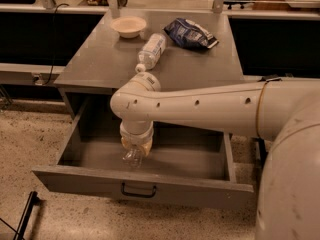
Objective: Pick water bottle from top drawer and place on counter
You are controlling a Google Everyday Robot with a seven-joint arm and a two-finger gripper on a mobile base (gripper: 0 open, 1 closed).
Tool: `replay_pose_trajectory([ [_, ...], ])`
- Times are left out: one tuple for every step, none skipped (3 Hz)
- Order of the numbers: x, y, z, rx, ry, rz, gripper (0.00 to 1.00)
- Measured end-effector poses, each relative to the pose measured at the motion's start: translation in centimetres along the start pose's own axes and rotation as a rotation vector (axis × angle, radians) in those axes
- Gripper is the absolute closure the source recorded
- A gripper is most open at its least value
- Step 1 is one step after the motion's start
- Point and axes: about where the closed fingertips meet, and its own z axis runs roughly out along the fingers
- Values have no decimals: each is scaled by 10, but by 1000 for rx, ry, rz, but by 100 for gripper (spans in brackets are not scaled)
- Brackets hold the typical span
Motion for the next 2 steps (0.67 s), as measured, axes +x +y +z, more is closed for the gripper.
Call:
replay_pose_trajectory([
  [6,7,-42,58,-5,42,100],
  [2,17,-104,161,-11,66,100],
])
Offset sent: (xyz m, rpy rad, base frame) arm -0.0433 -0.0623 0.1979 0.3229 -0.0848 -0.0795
